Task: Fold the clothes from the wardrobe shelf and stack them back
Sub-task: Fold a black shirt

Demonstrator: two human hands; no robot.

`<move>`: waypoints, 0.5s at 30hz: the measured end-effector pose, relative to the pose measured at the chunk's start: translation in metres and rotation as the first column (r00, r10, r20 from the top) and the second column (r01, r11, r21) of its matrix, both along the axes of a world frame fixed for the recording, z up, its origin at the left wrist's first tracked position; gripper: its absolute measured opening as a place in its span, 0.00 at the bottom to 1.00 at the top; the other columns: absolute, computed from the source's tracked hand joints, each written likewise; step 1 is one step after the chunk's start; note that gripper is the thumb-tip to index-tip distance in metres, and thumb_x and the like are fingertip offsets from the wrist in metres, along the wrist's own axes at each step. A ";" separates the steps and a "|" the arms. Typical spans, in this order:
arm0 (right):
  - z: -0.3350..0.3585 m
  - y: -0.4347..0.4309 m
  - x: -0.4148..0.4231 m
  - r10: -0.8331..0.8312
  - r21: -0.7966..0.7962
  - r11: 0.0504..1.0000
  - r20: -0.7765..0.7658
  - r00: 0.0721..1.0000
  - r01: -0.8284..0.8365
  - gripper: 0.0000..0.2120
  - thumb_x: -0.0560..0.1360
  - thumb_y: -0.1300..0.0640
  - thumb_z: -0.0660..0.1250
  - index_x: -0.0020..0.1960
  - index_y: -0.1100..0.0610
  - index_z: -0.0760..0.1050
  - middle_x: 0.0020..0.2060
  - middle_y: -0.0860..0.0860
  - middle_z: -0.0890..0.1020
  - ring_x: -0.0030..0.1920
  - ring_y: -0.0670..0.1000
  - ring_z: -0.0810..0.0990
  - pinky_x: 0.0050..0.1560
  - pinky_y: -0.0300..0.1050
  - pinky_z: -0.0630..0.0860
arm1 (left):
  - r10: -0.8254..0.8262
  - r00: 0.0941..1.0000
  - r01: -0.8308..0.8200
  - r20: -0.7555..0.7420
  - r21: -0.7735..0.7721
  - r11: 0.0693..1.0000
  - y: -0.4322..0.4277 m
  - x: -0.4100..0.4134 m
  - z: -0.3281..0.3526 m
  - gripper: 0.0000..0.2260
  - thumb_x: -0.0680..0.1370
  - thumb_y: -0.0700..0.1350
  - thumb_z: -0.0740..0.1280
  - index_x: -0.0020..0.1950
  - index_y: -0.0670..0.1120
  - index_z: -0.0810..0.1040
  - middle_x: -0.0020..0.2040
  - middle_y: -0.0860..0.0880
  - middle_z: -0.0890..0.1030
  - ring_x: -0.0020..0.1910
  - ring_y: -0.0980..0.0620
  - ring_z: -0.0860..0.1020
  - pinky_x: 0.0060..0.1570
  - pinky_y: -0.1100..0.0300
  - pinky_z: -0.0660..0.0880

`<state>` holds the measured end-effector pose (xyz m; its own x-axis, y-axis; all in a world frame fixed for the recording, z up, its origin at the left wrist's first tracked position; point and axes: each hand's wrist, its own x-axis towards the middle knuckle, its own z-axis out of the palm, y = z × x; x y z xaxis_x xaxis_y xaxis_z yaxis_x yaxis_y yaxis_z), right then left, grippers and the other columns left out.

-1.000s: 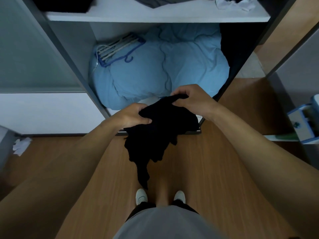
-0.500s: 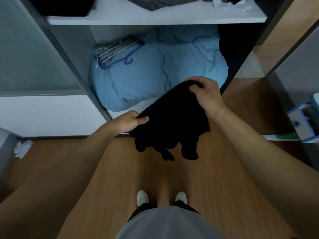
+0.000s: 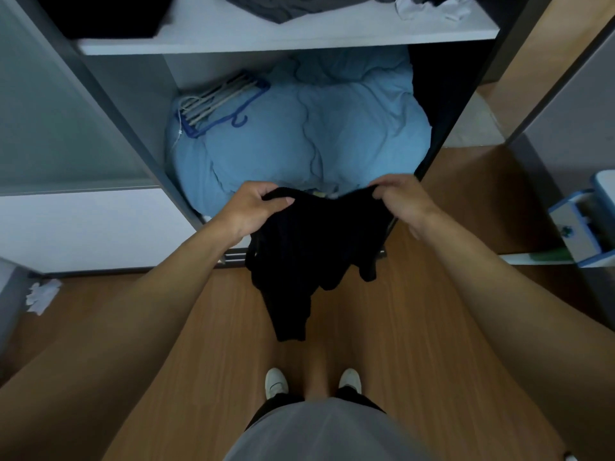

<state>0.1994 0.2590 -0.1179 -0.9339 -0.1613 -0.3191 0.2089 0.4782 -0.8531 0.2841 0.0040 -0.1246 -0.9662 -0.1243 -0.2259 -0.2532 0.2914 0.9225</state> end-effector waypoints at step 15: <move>0.009 -0.071 0.025 0.450 0.039 0.890 -0.232 0.862 -0.454 0.09 0.78 0.60 0.68 0.38 0.56 0.80 0.29 0.43 0.76 0.31 0.41 0.73 0.36 0.41 0.67 | -0.093 0.995 0.089 -0.028 -0.121 0.989 -0.005 -0.001 0.013 0.05 0.74 0.44 0.76 0.41 0.45 0.82 0.33 0.55 0.81 0.32 0.62 0.77 0.33 0.71 0.70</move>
